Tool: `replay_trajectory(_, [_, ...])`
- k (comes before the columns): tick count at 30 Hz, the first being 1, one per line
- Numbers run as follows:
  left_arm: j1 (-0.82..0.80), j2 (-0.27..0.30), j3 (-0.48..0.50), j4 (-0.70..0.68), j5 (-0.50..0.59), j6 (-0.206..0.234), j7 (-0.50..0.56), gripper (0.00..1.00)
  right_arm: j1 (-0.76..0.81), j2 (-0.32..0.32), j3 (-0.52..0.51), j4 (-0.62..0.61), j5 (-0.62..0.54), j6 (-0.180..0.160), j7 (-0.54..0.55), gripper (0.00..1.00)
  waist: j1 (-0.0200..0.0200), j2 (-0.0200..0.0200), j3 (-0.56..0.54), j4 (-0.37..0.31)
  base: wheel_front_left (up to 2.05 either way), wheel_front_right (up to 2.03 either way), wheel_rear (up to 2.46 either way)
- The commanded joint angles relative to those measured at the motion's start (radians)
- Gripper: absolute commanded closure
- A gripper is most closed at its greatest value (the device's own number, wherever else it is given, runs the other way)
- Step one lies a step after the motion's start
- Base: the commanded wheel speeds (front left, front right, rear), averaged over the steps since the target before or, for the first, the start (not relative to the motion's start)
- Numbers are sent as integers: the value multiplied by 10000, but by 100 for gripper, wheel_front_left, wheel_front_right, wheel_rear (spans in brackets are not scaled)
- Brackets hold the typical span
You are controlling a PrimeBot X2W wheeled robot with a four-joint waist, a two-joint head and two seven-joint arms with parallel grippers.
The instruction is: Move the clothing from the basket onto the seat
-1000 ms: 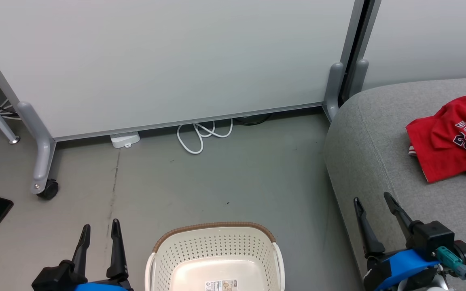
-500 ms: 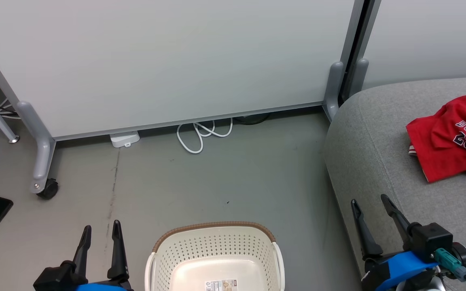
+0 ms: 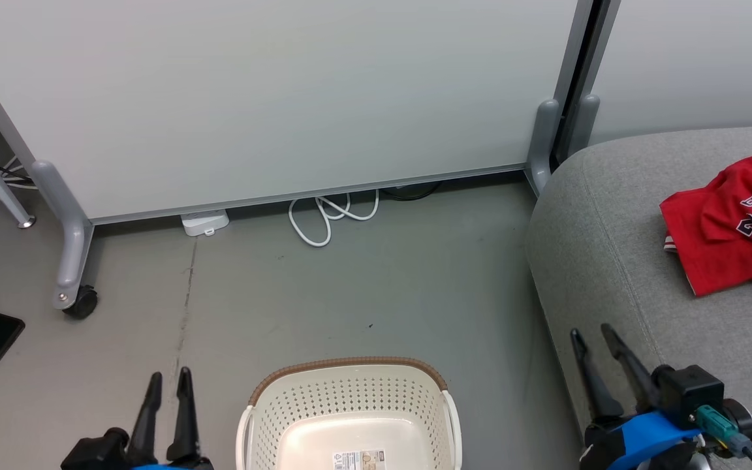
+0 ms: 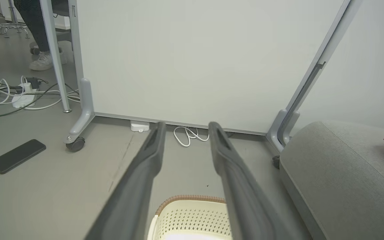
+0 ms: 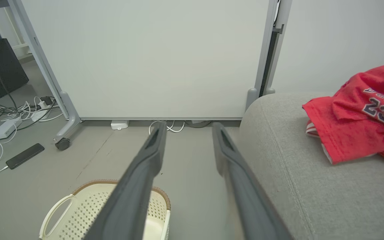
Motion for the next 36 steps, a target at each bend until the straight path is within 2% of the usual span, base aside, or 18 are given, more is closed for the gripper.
replay_trajectory(1, [18, -4, -2, 38, -3, 0, 14, 100, 6, 0, 1, 43, 3, 0, 0, 100, 0, 0, 0, 0, 0, 0, 0])
replay_trajectory(5, [172, -44, 9, 357, -73, 0, 56, 100, 130, 2, 3, 380, 85, 0, 44, 100, 2, 0, -1, 1, 0, 0, 0])
replay_trajectory(20, [-210, -31, 216, 172, -2718, -2, 788, 100, -82, 4, -272, 409, 3111, 0, 508, 100, 1, 0, -6, 20, 0, 0, 0])
replay_trajectory(36, [-553, -17, 396, 11, -5067, -4, 1442, 100, -283, 6, -514, 438, 5803, 1, 920, 100, 1, 0, -11, 40, 0, 0, 0])
